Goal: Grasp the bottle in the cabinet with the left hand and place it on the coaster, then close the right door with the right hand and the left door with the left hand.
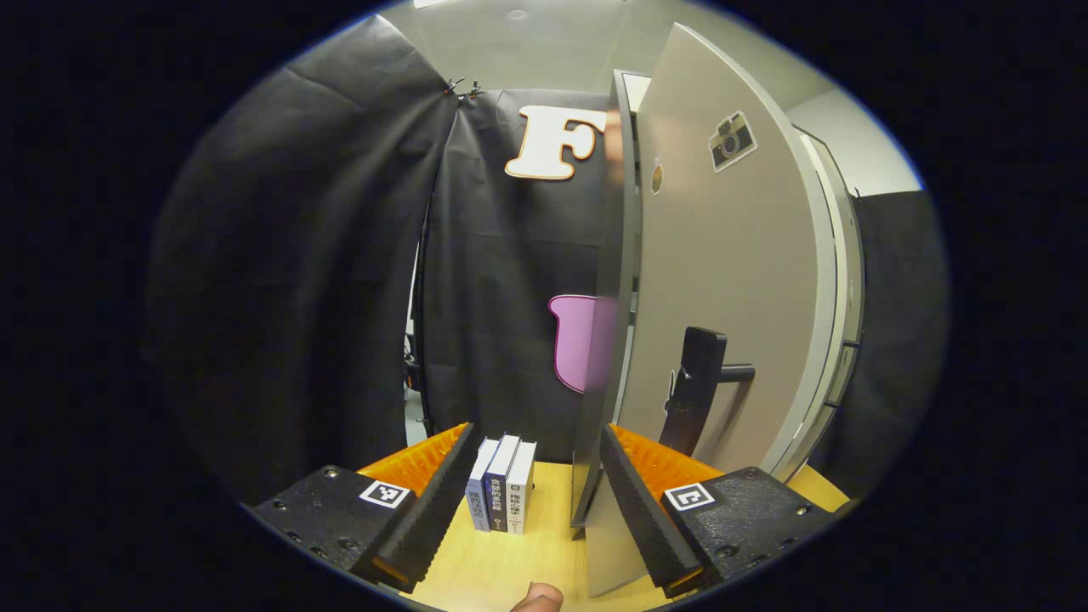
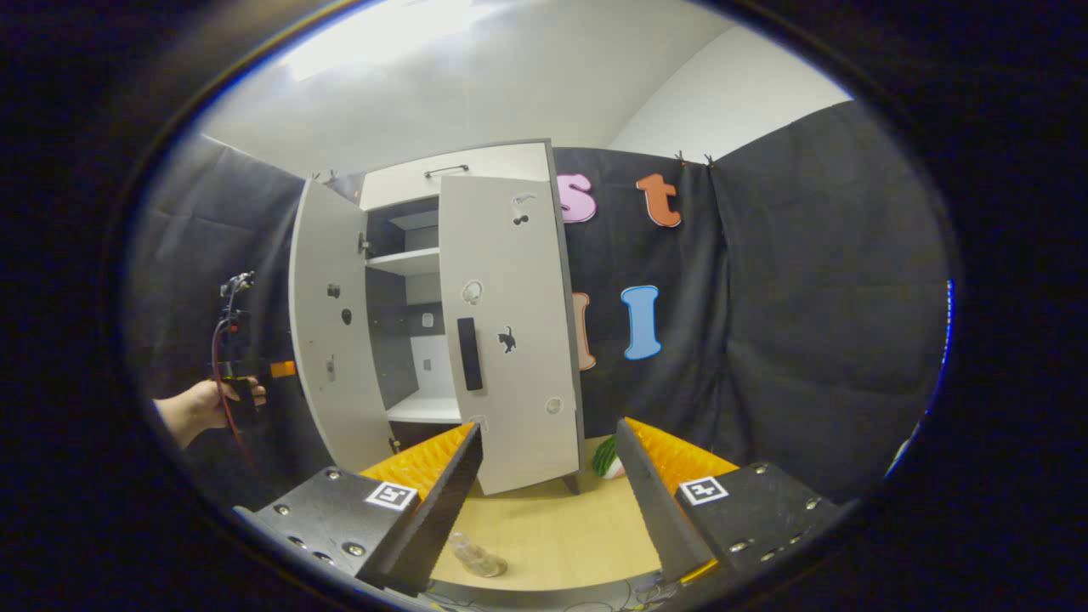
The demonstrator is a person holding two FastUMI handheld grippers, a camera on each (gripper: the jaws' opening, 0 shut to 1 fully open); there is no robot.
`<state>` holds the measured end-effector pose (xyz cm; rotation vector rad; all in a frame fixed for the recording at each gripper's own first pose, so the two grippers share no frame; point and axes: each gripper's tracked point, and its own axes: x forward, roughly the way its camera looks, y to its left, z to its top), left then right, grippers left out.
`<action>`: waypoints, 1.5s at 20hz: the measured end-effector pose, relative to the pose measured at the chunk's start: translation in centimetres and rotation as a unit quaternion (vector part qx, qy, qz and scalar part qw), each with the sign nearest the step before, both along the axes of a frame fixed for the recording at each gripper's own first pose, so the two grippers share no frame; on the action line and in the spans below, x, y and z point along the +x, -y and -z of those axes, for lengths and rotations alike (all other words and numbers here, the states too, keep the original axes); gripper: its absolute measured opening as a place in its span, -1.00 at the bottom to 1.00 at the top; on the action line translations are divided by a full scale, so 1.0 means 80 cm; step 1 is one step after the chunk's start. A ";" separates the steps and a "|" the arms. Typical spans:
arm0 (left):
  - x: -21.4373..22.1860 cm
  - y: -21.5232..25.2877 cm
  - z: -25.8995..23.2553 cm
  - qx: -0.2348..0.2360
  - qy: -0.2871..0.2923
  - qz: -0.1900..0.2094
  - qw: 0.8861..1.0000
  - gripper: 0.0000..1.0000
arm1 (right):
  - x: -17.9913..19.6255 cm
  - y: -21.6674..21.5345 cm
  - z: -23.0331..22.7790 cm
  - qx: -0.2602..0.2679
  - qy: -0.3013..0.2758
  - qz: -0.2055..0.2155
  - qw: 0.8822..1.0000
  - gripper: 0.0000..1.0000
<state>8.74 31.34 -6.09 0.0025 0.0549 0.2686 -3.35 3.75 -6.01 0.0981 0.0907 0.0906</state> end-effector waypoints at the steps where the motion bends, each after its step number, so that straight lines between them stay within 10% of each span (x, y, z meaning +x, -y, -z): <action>1: 0.001 0.006 -0.001 0.008 0.002 -0.001 1.000 0.86 | -0.011 -0.006 -0.002 -0.002 0.004 -0.008 1.000 0.87; 30: 0.064 0.227 -0.001 -0.018 -0.001 0.090 0.996 0.89 | -0.057 0.094 -0.028 -0.036 0.030 0.061 0.997 0.92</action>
